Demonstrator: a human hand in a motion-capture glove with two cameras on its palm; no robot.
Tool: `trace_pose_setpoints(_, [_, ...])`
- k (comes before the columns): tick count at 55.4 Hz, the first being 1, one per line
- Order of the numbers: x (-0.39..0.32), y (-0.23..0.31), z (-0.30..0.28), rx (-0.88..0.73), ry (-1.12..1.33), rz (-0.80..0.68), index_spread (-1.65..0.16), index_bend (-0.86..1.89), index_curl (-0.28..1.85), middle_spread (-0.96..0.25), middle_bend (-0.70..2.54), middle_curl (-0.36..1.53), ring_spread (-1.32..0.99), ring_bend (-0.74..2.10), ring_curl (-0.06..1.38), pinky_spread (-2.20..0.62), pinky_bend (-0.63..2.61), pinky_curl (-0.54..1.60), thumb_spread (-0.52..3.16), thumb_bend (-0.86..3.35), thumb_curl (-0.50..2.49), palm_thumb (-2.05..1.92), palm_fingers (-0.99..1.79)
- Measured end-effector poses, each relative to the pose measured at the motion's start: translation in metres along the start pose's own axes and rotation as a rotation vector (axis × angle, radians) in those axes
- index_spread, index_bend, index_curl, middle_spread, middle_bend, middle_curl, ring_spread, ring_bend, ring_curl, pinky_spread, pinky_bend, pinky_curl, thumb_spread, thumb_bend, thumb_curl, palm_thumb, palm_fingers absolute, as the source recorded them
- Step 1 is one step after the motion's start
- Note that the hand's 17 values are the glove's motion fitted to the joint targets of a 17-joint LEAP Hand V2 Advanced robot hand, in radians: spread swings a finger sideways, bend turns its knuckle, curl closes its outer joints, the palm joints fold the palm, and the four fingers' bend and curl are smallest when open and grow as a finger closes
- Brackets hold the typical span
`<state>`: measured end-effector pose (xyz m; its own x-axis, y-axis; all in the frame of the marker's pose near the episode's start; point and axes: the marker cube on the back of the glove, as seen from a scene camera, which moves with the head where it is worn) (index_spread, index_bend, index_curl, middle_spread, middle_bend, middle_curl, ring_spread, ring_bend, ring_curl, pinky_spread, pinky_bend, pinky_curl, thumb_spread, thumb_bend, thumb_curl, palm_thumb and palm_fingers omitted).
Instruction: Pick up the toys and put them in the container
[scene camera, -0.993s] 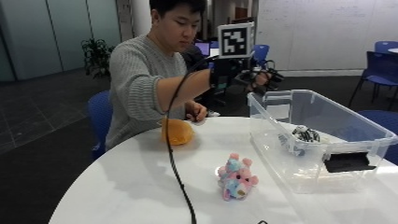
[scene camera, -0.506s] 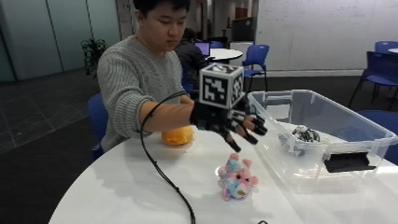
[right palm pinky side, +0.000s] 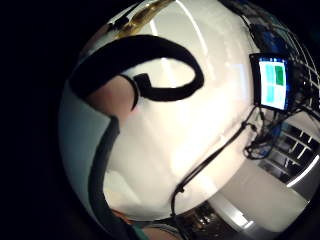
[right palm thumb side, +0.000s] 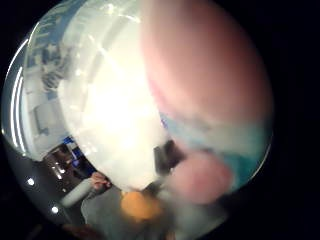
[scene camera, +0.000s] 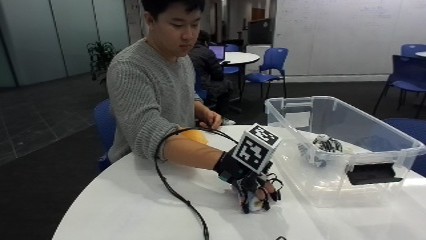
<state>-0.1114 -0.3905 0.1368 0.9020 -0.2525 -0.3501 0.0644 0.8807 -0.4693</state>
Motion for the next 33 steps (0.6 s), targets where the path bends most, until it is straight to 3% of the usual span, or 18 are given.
trace_pose_setpoints(13, [0.002, 0.0, 0.003, 0.115, -0.038, 0.0, -0.35, 0.45, 0.41, -0.22, 0.48, 0.4, -0.32, 0.69, 0.33, -0.18, 0.97, 0.28, 1.3, 0.09, 0.39, 0.31, 0.5])
trace_pose_setpoints(22, [0.004, 0.002, -0.004, 0.181, -0.088, -0.017, -0.34, 0.41, 0.46, -0.25, 0.54, 0.46, -0.4, 0.82, 0.38, -0.29, 0.99, 0.31, 1.27, 0.14, 0.48, 0.47, 0.66])
trace_pose_setpoints(26, [0.012, 0.007, -0.039, 0.232, -0.096, -0.007, -0.34, 0.43, 0.49, -0.27, 0.53, 0.47, -0.41, 0.82, 0.39, -0.32, 1.01, 0.32, 1.23, 0.15, 0.52, 0.52, 0.68])
trace_pose_setpoints(33, [0.03, 0.034, -0.16, 0.447, -0.137, -0.013, -0.34, 0.46, 0.55, -0.3, 0.5, 0.5, -0.44, 0.84, 0.41, -0.34, 1.04, 0.35, 1.14, 0.12, 0.57, 0.53, 0.64])
